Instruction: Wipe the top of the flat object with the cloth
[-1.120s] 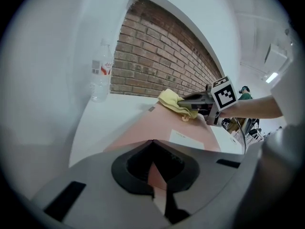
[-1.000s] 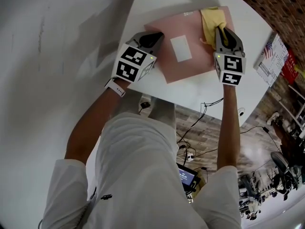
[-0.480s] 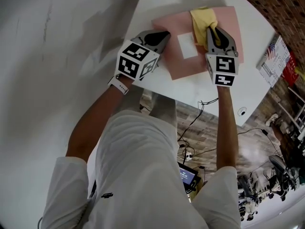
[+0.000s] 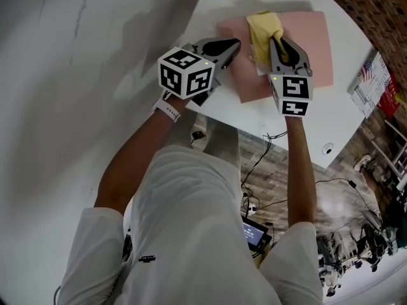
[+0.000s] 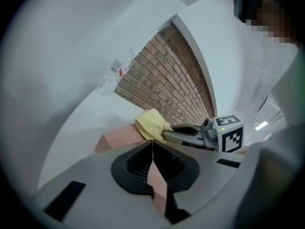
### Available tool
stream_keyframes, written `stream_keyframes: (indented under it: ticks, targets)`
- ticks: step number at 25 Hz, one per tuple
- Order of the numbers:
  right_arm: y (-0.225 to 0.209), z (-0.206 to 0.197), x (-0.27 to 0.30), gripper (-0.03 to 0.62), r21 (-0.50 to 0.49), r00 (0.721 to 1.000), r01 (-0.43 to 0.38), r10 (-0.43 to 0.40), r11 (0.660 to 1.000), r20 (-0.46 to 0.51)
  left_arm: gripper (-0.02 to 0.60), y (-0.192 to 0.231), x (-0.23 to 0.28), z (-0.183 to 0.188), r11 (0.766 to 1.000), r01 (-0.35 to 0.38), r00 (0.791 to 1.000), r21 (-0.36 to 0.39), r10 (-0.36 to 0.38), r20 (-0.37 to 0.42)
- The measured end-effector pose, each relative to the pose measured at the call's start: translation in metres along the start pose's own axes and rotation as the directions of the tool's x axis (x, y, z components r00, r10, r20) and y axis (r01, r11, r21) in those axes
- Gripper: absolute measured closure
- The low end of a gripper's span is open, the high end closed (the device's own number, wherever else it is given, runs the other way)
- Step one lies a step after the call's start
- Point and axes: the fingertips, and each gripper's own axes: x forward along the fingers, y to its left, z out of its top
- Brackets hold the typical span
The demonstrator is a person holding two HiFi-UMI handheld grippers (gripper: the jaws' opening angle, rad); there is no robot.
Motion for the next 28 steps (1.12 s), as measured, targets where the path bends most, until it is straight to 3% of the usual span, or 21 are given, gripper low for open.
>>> stream_keyframes:
  ticks: [5,8,23,28]
  targets:
    - [0.016,0.003,0.001,0.546,-0.008,1.000,-0.017,0.017,1.000,0.001,0.563,0.007,-0.009,-0.007,0.987,-0.094,0.993,0.127,0.102,-0.059]
    - [0.025,0.006,0.002,0.546,-0.014,1.000,-0.025,0.025,1.000,0.000,0.563,0.015,-0.020,-0.016,0.975,-0.147,0.983,0.165,0.163,-0.088]
    - [0.092,0.017,0.007,0.545,-0.045,0.996,-0.094,0.094,0.995,0.000,0.563,0.031,-0.074,-0.034,0.969,-0.207,0.974,0.137,0.217,-0.063]
    - [0.122,0.019,0.003,0.545,-0.043,0.989,-0.150,0.150,0.988,-0.002,0.563,0.031,-0.086,-0.039,0.968,-0.219,0.972,0.123,0.227,-0.059]
